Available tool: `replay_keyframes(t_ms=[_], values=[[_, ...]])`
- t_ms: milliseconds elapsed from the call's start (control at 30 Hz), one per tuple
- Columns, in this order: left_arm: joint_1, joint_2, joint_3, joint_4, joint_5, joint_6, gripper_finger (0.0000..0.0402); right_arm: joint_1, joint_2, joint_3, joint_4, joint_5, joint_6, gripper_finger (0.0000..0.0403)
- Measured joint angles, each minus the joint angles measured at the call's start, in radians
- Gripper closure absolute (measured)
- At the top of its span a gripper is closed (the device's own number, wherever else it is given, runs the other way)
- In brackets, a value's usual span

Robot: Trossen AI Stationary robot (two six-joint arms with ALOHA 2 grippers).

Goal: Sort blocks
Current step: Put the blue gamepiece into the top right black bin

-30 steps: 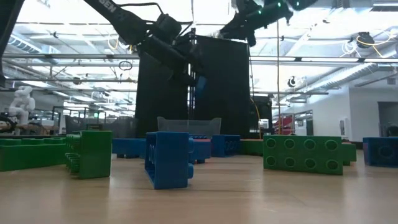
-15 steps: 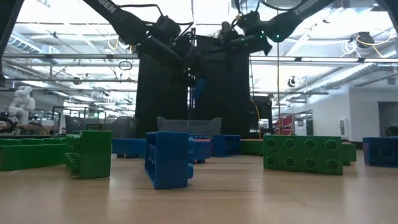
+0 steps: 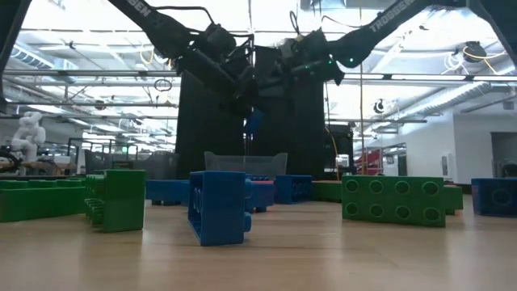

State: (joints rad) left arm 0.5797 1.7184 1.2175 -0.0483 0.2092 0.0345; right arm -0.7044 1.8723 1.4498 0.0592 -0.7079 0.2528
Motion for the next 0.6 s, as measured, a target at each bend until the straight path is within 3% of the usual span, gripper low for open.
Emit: replay_keyframes(t_ms=[600], values=[[0.000, 0.000, 0.000, -0.069, -0.010, 0.026, 0.0068, -0.030, 0.095, -0.001, -0.119, 0.032, -0.014, 0.0268]])
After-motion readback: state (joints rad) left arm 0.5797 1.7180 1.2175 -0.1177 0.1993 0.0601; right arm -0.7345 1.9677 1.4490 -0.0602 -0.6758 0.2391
